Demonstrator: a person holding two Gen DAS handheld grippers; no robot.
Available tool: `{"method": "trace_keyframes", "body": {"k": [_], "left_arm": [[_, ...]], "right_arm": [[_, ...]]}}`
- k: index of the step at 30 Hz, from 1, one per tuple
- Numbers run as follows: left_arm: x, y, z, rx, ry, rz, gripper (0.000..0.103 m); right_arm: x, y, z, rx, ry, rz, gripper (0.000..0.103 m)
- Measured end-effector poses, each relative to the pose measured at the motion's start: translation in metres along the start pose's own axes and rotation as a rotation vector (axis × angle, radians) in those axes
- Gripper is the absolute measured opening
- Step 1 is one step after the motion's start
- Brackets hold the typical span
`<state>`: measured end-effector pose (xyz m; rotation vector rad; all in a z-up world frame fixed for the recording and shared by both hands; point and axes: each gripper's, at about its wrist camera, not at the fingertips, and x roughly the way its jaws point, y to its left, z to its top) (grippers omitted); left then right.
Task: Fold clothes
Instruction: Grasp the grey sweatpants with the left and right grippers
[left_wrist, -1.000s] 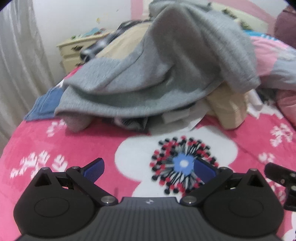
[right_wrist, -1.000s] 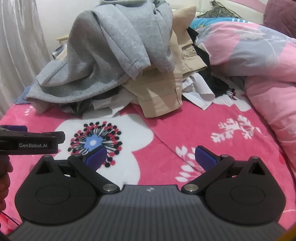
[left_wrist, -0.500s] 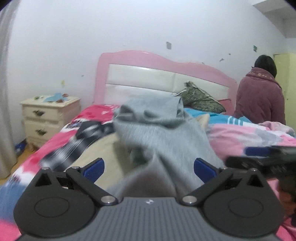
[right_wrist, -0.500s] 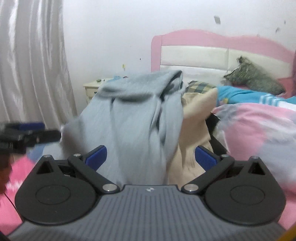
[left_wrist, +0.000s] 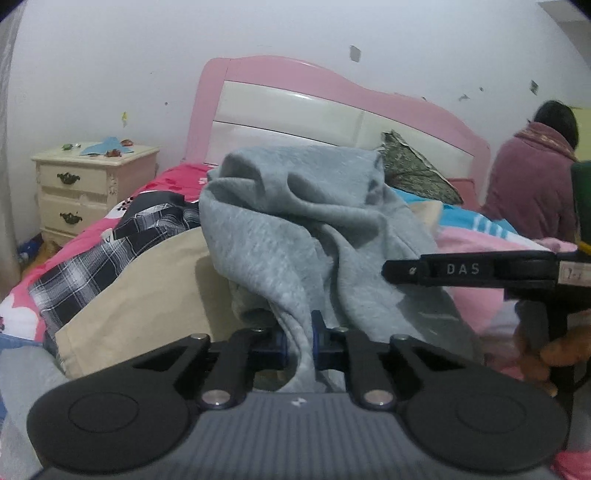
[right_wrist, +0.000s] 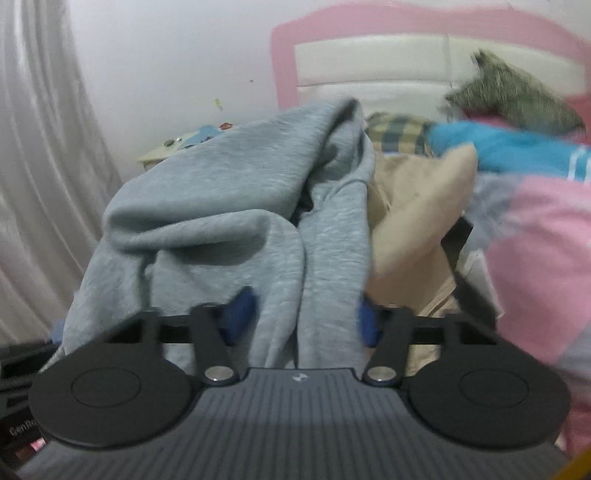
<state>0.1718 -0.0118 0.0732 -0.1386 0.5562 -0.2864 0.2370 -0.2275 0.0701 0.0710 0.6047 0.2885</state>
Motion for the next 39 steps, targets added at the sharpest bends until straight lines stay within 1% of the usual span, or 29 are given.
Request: {"method": "trace_keyframes", "body": {"k": [1,3,4,5,7,11,12,13,15,16,18,20,21,22,23,24,25,26,27,28,29,30,32,33,35,36,37,38,39], "left_arm": [[-0.005,-0.001,-0.001,0.010,0.005,-0.010,0.009],[-0.021,-0.005,-0.007,0.051,0.011,-0.045,0.009],[-0.031,-0.008,-0.010,0.080,0.014,-0.063,0.008],[-0.041,-0.011,-0.015,0.109,0.018,-0.084,0.008],[-0.061,-0.016,-0.029,0.156,0.037,-0.125,0.008],[-0.100,-0.018,-0.063,0.211,0.105,-0.208,0.008],[-0.111,-0.017,-0.073,0.222,0.124,-0.230,0.007],[-0.121,-0.016,-0.084,0.234,0.144,-0.253,0.001],[-0.141,-0.018,-0.110,0.280,0.202,-0.329,0.000],[-0.147,-0.019,-0.123,0.302,0.232,-0.345,0.000],[-0.155,-0.022,-0.150,0.348,0.304,-0.350,0.001],[-0.151,-0.016,-0.155,0.330,0.334,-0.330,0.003],[-0.148,-0.012,-0.153,0.313,0.339,-0.314,0.010],[-0.145,-0.007,-0.151,0.295,0.341,-0.297,0.018],[-0.140,-0.001,-0.138,0.260,0.310,-0.270,0.025],[-0.136,0.005,-0.124,0.223,0.264,-0.248,0.045],[-0.131,0.010,-0.105,0.190,0.202,-0.228,0.068],[-0.124,0.011,-0.088,0.174,0.134,-0.204,0.077],[-0.118,0.013,-0.071,0.158,0.066,-0.180,0.088],[-0.111,0.015,-0.054,0.142,0.000,-0.155,0.098],[-0.100,0.014,-0.039,0.130,-0.046,-0.131,0.102],[-0.089,0.013,-0.023,0.118,-0.091,-0.106,0.103],[-0.060,0.008,0.002,0.085,-0.115,-0.052,0.103],[-0.042,0.006,0.011,0.077,-0.106,-0.019,0.102],[-0.013,0.003,0.018,0.081,-0.067,0.058,0.093],[0.000,0.003,0.020,0.085,-0.045,0.083,0.074],[0.011,0.003,0.017,0.095,-0.019,0.093,0.047],[0.019,0.003,0.016,0.097,0.012,0.101,0.032],[0.023,0.007,0.016,0.071,0.045,0.115,0.008]], "right_arm": [[-0.009,0.001,-0.003,-0.009,-0.013,0.002,0.038],[-0.027,0.004,-0.010,-0.027,-0.039,0.006,0.024],[-0.036,0.002,-0.013,-0.024,-0.049,0.024,0.022],[-0.046,0.001,-0.016,-0.021,-0.059,0.041,0.014],[-0.067,0.004,-0.021,-0.023,-0.072,0.088,0.007],[-0.118,0.010,-0.061,-0.031,-0.035,0.209,0.006],[-0.131,0.013,-0.076,-0.021,-0.012,0.236,0.006],[-0.143,0.015,-0.090,-0.010,0.012,0.263,0.006],[-0.159,0.015,-0.124,0.014,0.072,0.297,0.006],[-0.166,0.015,-0.140,0.022,0.105,0.310,0.006],[-0.177,0.013,-0.171,0.049,0.166,0.315,0.006],[-0.183,0.010,-0.190,0.056,0.209,0.306,0.008],[-0.188,0.011,-0.192,0.045,0.202,0.287,0.009],[-0.184,0.007,-0.177,0.045,0.165,0.273,0.010],[-0.179,0.003,-0.163,0.046,0.129,0.259,0.017],[-0.174,-0.001,-0.148,0.046,0.092,0.245,0.037],[-0.169,-0.005,-0.134,0.047,0.056,0.231,0.049],[-0.164,-0.009,-0.120,0.047,0.019,0.217,0.079],[-0.159,-0.013,-0.105,0.047,-0.018,0.203,0.103],[-0.148,-0.016,-0.083,0.036,-0.078,0.185,0.102],[-0.134,-0.017,-0.062,0.028,-0.126,0.158,0.102],[-0.119,-0.018,-0.044,0.032,-0.152,0.137,0.102],[-0.078,-0.023,-0.005,0.053,-0.148,0.118,0.102],[-0.058,-0.024,0.008,0.068,-0.131,0.105,0.102],[-0.017,-0.025,0.028,0.086,-0.060,0.073,0.102],[-0.003,-0.025,0.031,0.110,-0.034,0.076,0.100],[0.011,-0.026,0.034,0.134,-0.008,0.079,0.096],[0.019,-0.023,0.035,0.128,0.018,0.095,0.071],[0.027,-0.021,0.036,0.121,0.044,0.110,0.024]]}}
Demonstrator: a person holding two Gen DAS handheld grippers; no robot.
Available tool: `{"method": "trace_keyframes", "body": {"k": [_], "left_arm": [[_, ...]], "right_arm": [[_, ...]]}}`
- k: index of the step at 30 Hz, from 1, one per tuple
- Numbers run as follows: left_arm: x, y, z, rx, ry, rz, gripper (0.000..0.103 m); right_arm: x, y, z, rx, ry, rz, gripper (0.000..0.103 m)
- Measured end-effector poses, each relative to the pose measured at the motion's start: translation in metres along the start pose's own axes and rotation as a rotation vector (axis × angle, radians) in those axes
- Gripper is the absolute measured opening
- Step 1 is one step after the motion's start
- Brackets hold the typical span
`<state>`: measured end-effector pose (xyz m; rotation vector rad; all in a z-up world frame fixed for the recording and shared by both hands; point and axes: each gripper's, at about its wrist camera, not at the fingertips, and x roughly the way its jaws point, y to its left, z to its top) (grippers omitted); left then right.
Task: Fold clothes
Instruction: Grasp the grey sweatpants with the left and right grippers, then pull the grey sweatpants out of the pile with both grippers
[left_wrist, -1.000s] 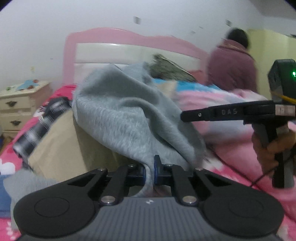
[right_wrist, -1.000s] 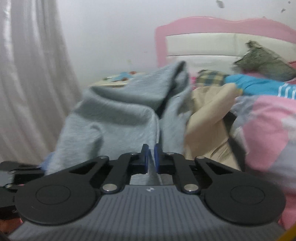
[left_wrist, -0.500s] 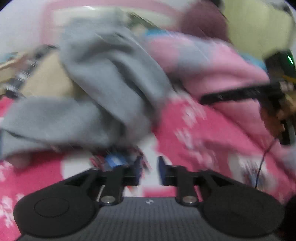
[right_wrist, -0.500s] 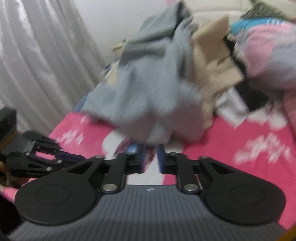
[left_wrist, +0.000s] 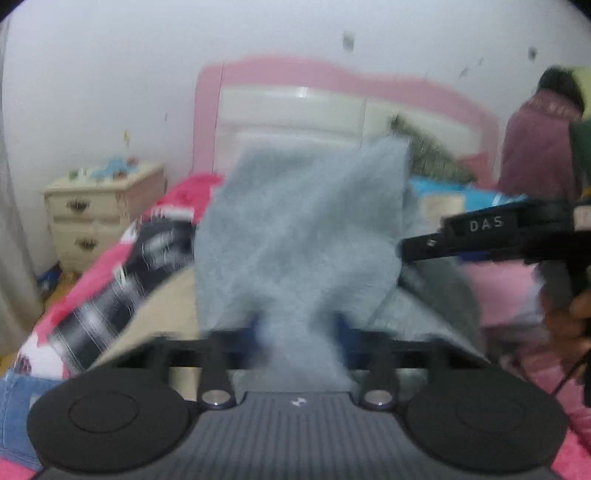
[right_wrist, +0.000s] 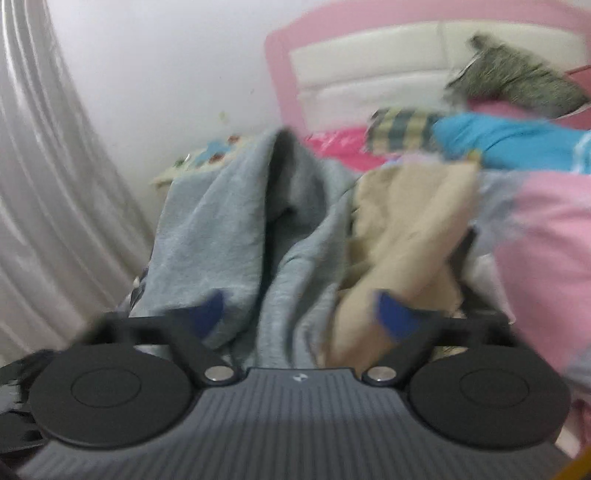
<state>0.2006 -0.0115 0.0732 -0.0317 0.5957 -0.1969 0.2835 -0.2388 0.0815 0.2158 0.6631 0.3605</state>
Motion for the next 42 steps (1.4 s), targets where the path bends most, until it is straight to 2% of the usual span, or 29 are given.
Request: {"method": "trace_keyframes", "body": {"k": [1,3,5,7,10,13,15,18,20,21,22,23,24,26,27,30,31,32,33,34,35,37,42], "left_arm": [[0.004,0.003,-0.001,-0.025,0.032,0.011,0.006],[-0.008,0.010,-0.008,-0.064,0.022,0.001,0.005],[-0.027,0.011,-0.015,-0.032,-0.008,0.004,0.004],[-0.051,0.009,-0.021,-0.001,-0.012,-0.018,0.004],[-0.089,0.010,-0.033,0.059,-0.023,-0.079,0.004],[-0.134,0.012,-0.057,0.136,-0.027,-0.151,0.004],[-0.156,0.010,-0.080,0.171,0.021,-0.200,0.004],[-0.175,0.009,-0.113,0.212,0.096,-0.236,0.003],[-0.180,0.012,-0.136,0.184,0.149,-0.274,0.002],[-0.181,0.014,-0.147,0.162,0.170,-0.287,0.002],[-0.183,0.013,-0.155,0.155,0.185,-0.289,0.002],[-0.183,0.011,-0.162,0.156,0.194,-0.288,0.002],[-0.183,0.008,-0.168,0.163,0.195,-0.279,0.002],[-0.180,0.006,-0.171,0.162,0.197,-0.269,0.002],[-0.177,0.007,-0.170,0.147,0.197,-0.269,0.002],[-0.173,0.007,-0.167,0.124,0.188,-0.266,0.002],[-0.169,0.005,-0.166,0.125,0.186,-0.267,0.002],[-0.167,0.004,-0.167,0.126,0.184,-0.271,0.002],[-0.166,0.002,-0.167,0.127,0.182,-0.276,0.002],[-0.165,0.001,-0.167,0.125,0.183,-0.288,0.002],[-0.166,0.000,-0.167,0.122,0.180,-0.300,0.002],[-0.168,-0.004,-0.171,0.135,0.164,-0.329,0.002],[-0.185,-0.013,-0.173,0.174,0.164,-0.441,0.003]], "right_arm": [[0.004,0.002,-0.003,-0.015,0.020,-0.016,0.011],[-0.007,0.007,-0.007,-0.035,-0.029,-0.014,0.005],[-0.025,0.010,-0.012,-0.042,-0.081,0.024,0.004],[-0.045,0.007,-0.019,-0.025,-0.113,0.104,0.003],[-0.081,0.004,-0.035,-0.006,-0.143,0.236,0.000],[-0.115,0.016,-0.053,-0.052,-0.141,0.307,0.000],[-0.138,0.026,-0.068,-0.085,-0.124,0.324,0.000],[-0.156,0.028,-0.082,-0.121,-0.114,0.293,0.003],[-0.155,0.017,-0.084,0.007,-0.068,0.345,0.003],[-0.148,0.013,-0.079,0.060,-0.053,0.347,0.010],[-0.141,0.013,-0.078,0.087,-0.043,0.343,0.022],[-0.133,0.012,-0.077,0.114,-0.033,0.338,0.053],[-0.121,0.011,-0.074,0.138,-0.039,0.313,0.074],[-0.101,0.010,-0.072,0.178,-0.043,0.275,0.085],[-0.085,0.008,-0.068,0.220,-0.025,0.259,0.086],[-0.032,-0.004,-0.061,0.377,0.054,0.286,0.086],[-0.026,-0.004,-0.061,0.389,0.046,0.307,0.085],[-0.021,-0.005,-0.061,0.400,0.038,0.328,0.078],[-0.016,-0.005,-0.060,0.411,0.030,0.349,0.032],[-0.010,-0.006,-0.060,0.424,0.021,0.373,0.001],[-0.013,-0.010,-0.063,0.475,0.012,0.469,0.005],[-0.034,-0.012,-0.068,0.461,-0.070,0.582,0.003],[-0.095,-0.023,-0.080,0.435,-0.153,0.769,0.003]]}}
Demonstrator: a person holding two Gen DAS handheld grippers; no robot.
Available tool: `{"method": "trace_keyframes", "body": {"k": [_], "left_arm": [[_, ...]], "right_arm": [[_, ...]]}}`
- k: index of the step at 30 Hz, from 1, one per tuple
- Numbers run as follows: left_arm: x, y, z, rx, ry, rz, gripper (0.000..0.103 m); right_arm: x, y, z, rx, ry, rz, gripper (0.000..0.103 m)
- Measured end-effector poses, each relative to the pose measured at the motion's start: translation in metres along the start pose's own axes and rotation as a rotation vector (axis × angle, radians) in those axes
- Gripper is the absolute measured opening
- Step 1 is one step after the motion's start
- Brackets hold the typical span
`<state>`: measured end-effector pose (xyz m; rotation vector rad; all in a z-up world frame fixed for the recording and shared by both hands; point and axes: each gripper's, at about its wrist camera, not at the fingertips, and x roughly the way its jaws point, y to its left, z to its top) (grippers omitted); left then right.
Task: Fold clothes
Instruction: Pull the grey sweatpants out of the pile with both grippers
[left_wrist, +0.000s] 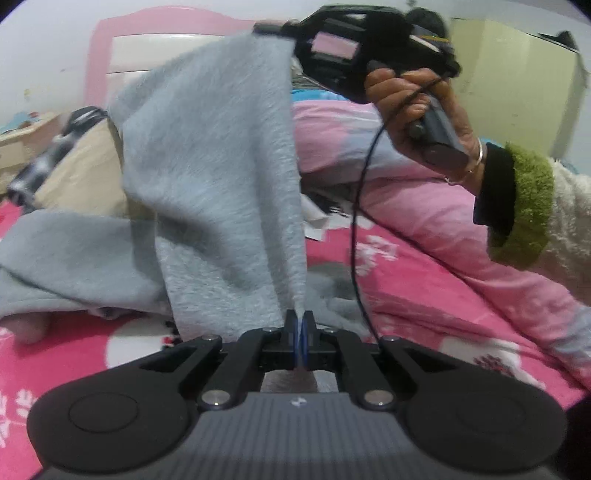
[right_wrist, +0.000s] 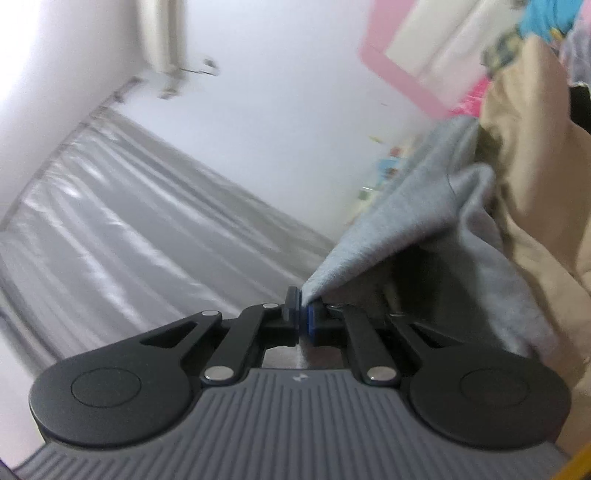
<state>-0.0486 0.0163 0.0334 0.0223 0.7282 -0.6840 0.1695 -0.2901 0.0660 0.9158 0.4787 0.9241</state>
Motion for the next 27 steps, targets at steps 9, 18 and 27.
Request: {"method": "trace_keyframes", "body": {"k": [9,18,27], "left_arm": [[-0.071,0.016,-0.033,-0.045,0.075,0.006,0.022],[-0.052,0.026,-0.027,-0.084,0.098,0.060,0.032],[0.015,0.014,-0.009,0.001,0.092,0.083,0.046]], "right_arm": [[-0.171,0.058,-0.058,-0.088,0.008,0.074,0.003],[-0.318,0.053,-0.164,-0.042,0.150,-0.618,0.007],[-0.291,0.049,-0.157,-0.185,0.190,-0.980,0.048]]}}
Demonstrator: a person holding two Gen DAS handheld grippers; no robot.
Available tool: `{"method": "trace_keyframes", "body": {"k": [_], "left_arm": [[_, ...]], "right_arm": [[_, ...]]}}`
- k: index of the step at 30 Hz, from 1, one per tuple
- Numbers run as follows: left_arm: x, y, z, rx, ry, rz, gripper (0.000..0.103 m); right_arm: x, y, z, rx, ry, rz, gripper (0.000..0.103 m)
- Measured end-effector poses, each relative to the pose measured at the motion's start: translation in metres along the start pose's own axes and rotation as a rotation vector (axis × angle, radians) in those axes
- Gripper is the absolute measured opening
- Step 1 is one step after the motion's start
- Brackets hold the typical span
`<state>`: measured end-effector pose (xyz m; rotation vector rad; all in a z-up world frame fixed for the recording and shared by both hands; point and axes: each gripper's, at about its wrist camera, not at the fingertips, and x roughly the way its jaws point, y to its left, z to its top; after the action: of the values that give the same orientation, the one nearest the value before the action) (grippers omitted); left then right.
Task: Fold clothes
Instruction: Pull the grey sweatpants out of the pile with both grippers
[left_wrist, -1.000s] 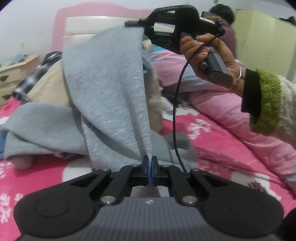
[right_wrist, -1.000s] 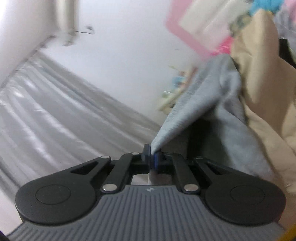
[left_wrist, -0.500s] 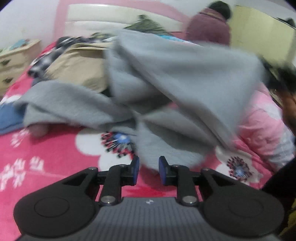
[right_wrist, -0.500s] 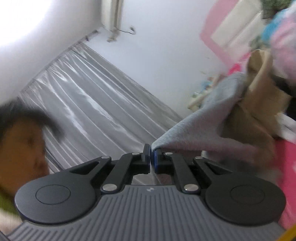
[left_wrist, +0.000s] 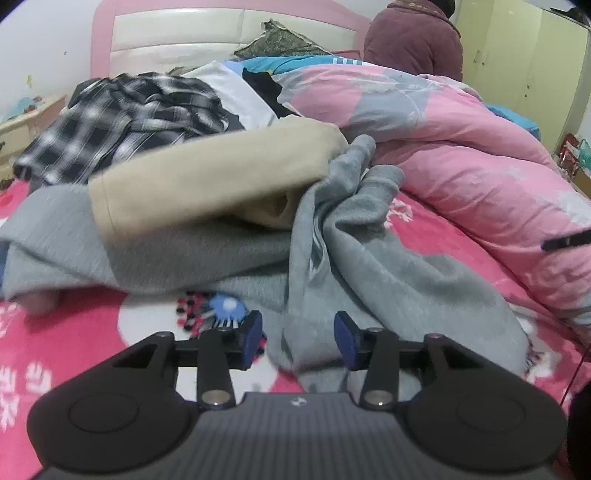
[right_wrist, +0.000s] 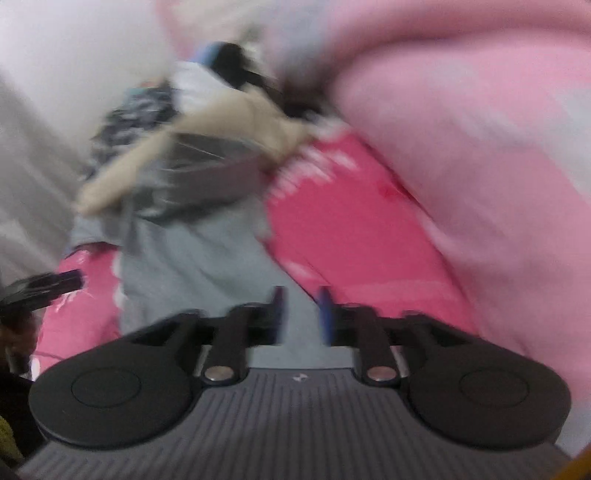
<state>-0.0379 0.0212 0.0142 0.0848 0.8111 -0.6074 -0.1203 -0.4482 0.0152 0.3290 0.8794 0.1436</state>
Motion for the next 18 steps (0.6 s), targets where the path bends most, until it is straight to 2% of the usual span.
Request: {"method": "trace_keyframes", "body": {"k": [2,4,5,6,10,15,16,18], "left_arm": [[0.011,-0.002,0.006,0.008,-0.011,0.006,0.048],[0.021,-0.005,0.012,0.027,-0.033,0.015,0.053],[0.027,-0.008,0.014,0.048,-0.043,0.021,0.053],[0.032,-0.010,0.016,0.069,-0.053,0.026,0.054],[0.053,-0.013,0.025,0.106,-0.087,0.045,0.057],[0.078,-0.014,0.036,0.109,-0.108,0.037,0.057],[0.080,-0.016,0.036,0.122,-0.111,0.035,0.055],[0.081,-0.018,0.037,0.144,-0.120,0.024,0.054]], "right_arm": [[0.022,0.029,0.020,-0.092,-0.027,0.052,0.067],[0.052,0.062,0.045,-0.181,-0.032,0.110,0.073],[0.067,0.072,0.053,-0.187,-0.023,0.128,0.080],[0.082,0.081,0.061,-0.194,-0.014,0.147,0.083],[0.141,0.107,0.081,-0.152,0.025,0.172,0.086],[0.200,0.107,0.087,0.037,0.091,0.162,0.087],[0.210,0.104,0.086,0.067,0.106,0.166,0.084],[0.229,0.098,0.083,0.124,0.138,0.173,0.038]]}}
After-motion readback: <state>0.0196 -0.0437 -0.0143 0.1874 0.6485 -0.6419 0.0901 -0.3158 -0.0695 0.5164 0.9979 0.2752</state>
